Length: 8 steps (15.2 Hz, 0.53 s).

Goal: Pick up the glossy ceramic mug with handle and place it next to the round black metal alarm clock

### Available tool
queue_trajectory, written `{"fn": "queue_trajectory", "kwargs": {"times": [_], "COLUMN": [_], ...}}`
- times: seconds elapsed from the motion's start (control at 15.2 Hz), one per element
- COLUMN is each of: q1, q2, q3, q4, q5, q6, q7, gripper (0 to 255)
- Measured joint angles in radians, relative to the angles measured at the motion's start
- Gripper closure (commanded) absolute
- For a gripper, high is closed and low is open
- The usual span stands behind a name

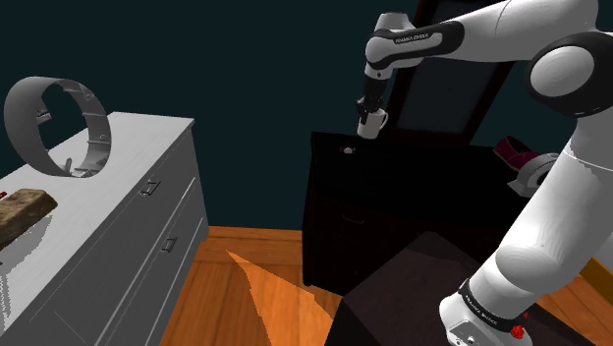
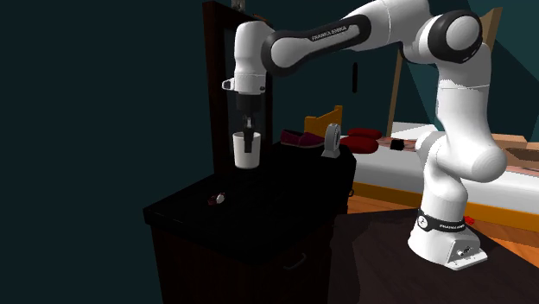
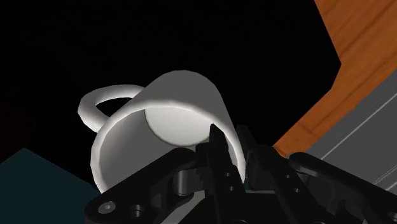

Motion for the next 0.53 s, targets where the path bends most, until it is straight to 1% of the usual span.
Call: {"fn": "queue_trajectory", "kwargs": {"times": [0.53], "q1": [0.002], "q2": [-0.008], "q3": [0.001], "q4": [0.096], "q5": [0.000], "q6": [-0.104], "q7": [0.000], "gripper": [255]}}
